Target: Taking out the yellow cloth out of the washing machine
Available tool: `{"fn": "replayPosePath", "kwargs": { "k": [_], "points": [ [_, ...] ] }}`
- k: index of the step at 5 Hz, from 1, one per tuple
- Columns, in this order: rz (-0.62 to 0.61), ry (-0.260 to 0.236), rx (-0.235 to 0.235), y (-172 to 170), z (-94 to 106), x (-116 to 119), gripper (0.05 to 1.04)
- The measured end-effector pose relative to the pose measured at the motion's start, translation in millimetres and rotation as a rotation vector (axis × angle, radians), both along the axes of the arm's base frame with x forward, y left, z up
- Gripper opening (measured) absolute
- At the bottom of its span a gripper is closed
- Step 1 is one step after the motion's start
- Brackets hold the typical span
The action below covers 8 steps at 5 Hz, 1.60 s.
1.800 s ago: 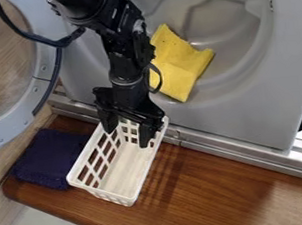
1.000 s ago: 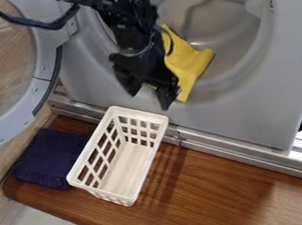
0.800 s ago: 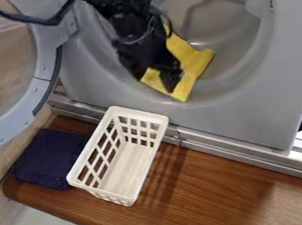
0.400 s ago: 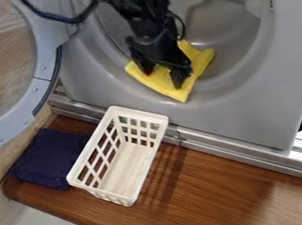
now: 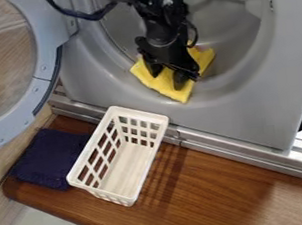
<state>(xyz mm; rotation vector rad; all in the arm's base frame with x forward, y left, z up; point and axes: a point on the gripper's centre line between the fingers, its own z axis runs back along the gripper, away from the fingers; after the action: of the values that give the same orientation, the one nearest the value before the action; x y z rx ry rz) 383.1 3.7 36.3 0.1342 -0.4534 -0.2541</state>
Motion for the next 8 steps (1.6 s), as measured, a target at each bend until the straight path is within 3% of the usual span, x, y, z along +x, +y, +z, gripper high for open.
{"fn": "replayPosePath", "kwargs": {
  "k": [1, 2, 3, 4, 6, 7, 8],
  "points": [
    [-0.014, -0.002, 0.01, -8.8, -1.7, -5.0, 0.379],
    [-0.012, 0.004, 0.008, -9.1, -2.9, -12.6, 0.177],
    [0.007, 0.033, -0.018, -8.4, -1.9, -31.4, 0.092],
    [0.098, 0.065, -0.056, 13.1, 8.0, -55.1, 0.084],
    [0.147, 0.17, -0.077, 25.9, 3.8, -84.8, 0.084],
    [0.149, 0.276, -0.096, 26.4, -13.6, -97.4, 0.084],
    [0.137, 0.35, -0.066, 29.3, -33.1, -103.2, 0.084]
  ]
}}
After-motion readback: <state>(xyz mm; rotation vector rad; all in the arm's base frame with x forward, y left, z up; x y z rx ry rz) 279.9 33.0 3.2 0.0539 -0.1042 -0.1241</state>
